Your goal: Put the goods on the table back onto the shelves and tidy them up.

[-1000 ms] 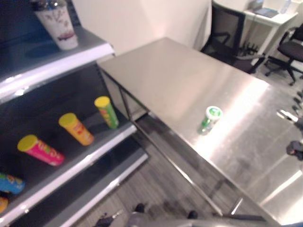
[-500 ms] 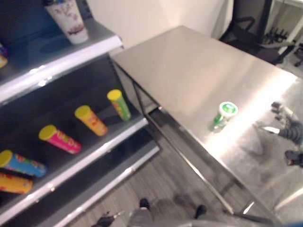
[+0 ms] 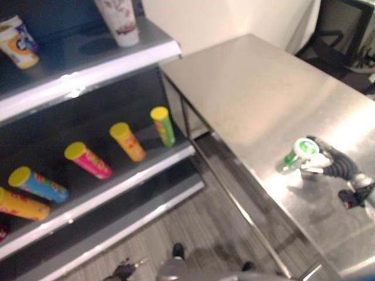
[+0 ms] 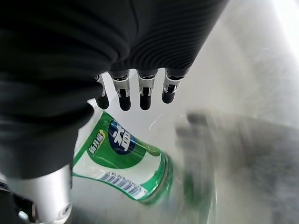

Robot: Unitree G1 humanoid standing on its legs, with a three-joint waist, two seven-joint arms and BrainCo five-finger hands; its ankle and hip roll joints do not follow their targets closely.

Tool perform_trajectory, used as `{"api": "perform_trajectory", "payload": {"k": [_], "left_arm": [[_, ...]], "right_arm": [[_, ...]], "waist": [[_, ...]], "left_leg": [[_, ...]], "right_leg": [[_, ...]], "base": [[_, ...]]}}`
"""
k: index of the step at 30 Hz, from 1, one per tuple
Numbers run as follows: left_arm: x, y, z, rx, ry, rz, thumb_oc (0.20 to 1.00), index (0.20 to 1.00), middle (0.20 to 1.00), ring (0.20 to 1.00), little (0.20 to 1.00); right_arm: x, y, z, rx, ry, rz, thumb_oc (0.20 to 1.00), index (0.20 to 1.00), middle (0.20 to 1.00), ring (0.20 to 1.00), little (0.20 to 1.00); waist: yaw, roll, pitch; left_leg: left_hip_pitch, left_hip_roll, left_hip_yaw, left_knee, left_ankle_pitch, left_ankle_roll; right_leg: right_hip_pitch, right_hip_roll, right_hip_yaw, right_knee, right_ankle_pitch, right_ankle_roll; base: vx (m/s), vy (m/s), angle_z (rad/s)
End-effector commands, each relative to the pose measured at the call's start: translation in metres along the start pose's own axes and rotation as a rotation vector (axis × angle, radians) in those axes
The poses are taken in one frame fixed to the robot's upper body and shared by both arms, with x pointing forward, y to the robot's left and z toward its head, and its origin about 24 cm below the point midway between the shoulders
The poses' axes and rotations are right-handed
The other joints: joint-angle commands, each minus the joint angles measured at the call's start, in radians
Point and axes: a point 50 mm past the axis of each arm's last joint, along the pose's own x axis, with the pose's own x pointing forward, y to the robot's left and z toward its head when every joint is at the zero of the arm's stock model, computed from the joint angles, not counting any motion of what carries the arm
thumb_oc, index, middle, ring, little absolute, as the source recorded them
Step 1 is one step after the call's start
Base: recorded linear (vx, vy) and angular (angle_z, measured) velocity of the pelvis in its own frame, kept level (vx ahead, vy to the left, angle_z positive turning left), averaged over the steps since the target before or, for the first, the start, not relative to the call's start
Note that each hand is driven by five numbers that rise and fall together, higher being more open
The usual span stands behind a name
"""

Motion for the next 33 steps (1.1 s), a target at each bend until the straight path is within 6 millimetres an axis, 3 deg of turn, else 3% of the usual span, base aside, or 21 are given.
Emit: {"api": "perform_trajectory", "payload": {"k": [1,18,33], "left_arm": [[0.004,0.005,0.014,0.045,-0.033,0.014,1.000,1.000,1.000,1.000,1.000],[0.004,0.006,0.018,0.036,-0.046,0.023,1.000,1.000,1.000,1.000,1.000],[0.003,0.007,0.015,0.032,-0.036,0.022,1.000,1.000,1.000,1.000,1.000]], "right_arm": [[0.009,-0.008,0.030,-0.107,-0.114,0.031,1.000,1.000,1.000,1.000,1.000],[0.022,0.003,0.037,-0.127,-0.149,0.024,1.000,1.000,1.000,1.000,1.000],[0.031,0.003,0.034,-0.140,-0.131,-0.013,1.000,1.000,1.000,1.000,1.000]], "waist": [[0.020,-0.015,-0.039],[0.050,-0.035,-0.040],[0.063,-0.026,-0.035]], "left_leg": [[0.003,0.066,0.011,0.010,0.054,-0.074],[0.000,0.067,-0.002,0.003,0.056,-0.079],[0.000,0.067,-0.012,0.002,0.059,-0.081]], "right_leg": [[-0.017,-0.021,0.022,0.003,0.005,0.044],[-0.009,-0.024,0.002,0.003,0.003,0.047],[-0.002,-0.021,-0.008,0.003,-0.002,0.045]], "base": [[0.00,0.000,0.00],[0.00,0.001,0.02],[0.00,-0.001,0.01]]}}
